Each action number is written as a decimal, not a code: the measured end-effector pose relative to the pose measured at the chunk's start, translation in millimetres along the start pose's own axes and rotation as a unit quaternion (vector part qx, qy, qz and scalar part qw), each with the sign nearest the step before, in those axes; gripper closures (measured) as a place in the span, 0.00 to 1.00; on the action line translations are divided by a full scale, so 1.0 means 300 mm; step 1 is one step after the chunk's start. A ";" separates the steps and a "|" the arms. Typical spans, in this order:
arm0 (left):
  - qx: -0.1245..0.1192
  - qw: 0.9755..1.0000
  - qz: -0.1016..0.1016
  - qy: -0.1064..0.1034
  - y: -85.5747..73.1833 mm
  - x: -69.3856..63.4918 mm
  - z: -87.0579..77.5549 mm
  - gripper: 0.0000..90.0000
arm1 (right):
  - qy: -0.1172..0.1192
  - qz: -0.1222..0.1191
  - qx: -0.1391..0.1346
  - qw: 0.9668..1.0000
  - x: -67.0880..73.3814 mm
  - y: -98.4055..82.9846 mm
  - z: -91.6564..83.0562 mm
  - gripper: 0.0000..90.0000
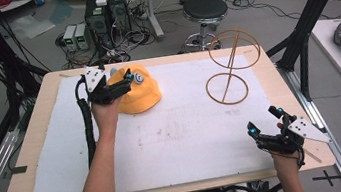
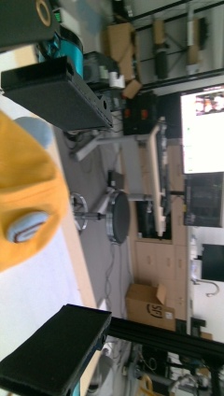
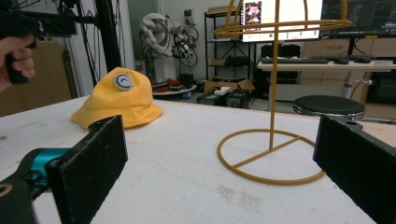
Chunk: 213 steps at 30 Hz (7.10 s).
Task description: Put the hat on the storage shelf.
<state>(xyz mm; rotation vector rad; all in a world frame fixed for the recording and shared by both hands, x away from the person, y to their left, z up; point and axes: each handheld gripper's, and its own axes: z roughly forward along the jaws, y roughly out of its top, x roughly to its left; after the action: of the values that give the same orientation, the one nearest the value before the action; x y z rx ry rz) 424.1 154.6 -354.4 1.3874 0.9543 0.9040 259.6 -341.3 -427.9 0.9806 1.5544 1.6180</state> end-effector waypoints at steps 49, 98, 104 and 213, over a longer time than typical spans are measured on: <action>0.117 0.993 -0.031 -0.008 -0.262 0.047 0.136 0.97 | 0.012 -0.006 0.020 1.000 0.014 -0.019 0.017 0.03; -0.117 0.988 0.039 -0.094 0.354 -0.190 -0.072 0.98 | 0.026 -0.009 -0.003 1.000 0.049 0.014 0.010 0.03; -0.116 0.986 0.053 -0.112 0.430 -0.273 -0.036 0.98 | 0.036 -0.016 -0.004 0.999 0.070 0.019 0.020 0.03; -0.107 0.986 0.038 -0.124 0.369 -0.530 0.233 0.19 | 0.045 -0.045 -0.019 0.998 0.098 0.053 -0.128 0.03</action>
<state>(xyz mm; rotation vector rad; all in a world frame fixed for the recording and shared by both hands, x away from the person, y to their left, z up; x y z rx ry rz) 434.5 -19.2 -244.4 1.3226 0.6004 0.8412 212.3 -335.4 -410.4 0.8155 1.5977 1.6416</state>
